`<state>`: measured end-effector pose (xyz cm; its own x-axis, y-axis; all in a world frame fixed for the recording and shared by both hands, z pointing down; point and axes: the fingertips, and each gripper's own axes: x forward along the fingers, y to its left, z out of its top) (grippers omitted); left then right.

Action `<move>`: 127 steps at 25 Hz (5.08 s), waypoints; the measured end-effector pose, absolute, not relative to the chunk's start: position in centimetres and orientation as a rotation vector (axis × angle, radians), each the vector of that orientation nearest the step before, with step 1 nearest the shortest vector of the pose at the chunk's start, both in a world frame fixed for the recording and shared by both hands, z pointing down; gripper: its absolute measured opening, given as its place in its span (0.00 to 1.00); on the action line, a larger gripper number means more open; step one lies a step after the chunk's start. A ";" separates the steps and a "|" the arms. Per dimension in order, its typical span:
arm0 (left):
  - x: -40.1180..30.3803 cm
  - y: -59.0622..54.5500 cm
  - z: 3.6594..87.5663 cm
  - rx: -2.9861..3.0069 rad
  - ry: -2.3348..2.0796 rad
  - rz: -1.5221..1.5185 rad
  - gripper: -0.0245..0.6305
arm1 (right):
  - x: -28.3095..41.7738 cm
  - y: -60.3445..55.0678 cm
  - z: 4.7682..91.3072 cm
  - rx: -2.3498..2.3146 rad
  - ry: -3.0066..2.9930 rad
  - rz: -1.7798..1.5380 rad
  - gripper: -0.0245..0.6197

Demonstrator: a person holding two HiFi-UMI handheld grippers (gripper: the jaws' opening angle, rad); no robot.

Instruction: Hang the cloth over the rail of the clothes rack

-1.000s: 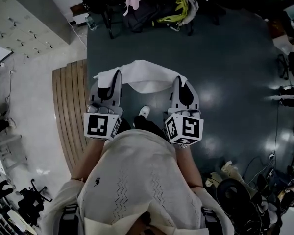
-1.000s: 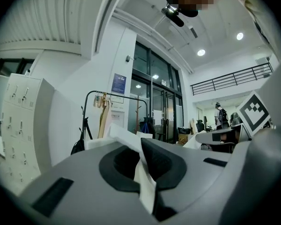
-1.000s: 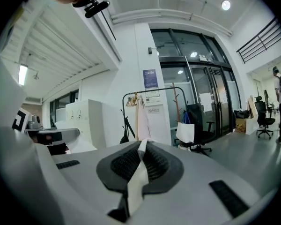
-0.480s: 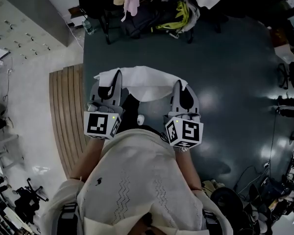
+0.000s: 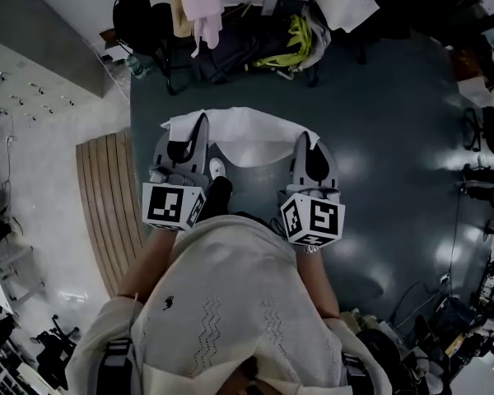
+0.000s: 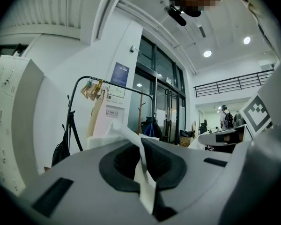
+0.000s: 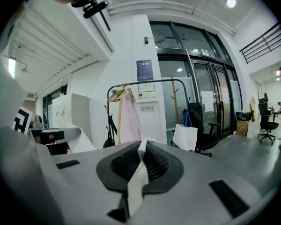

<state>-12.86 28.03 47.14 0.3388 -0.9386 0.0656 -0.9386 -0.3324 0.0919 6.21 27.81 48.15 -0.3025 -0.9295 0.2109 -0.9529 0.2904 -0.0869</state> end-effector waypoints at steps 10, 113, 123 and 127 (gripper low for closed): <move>-14.3 15.6 46.6 2.517 -1.708 -0.035 0.06 | 5.2 16.8 47.3 1.847 -2.406 0.267 0.07; -11.7 -35.6 9.9 2.687 -2.263 0.240 0.06 | 14.1 -43.6 8.9 1.120 -3.090 -0.227 0.07; -11.5 -36.7 -0.1 2.837 -2.378 0.581 0.06 | 13.1 -44.0 -1.2 1.025 -3.072 -0.445 0.07; -11.7 -37.7 -4.3 2.850 -2.486 0.664 0.06 | 12.8 -44.7 -5.6 1.048 -3.061 -0.544 0.08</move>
<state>-11.73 -37.65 -4.26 0.2070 -0.9598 -0.1895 -0.7375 -0.0258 -0.6749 12.76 -44.72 -5.61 -0.7873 -0.5700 -0.2352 -0.6161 0.7423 0.2633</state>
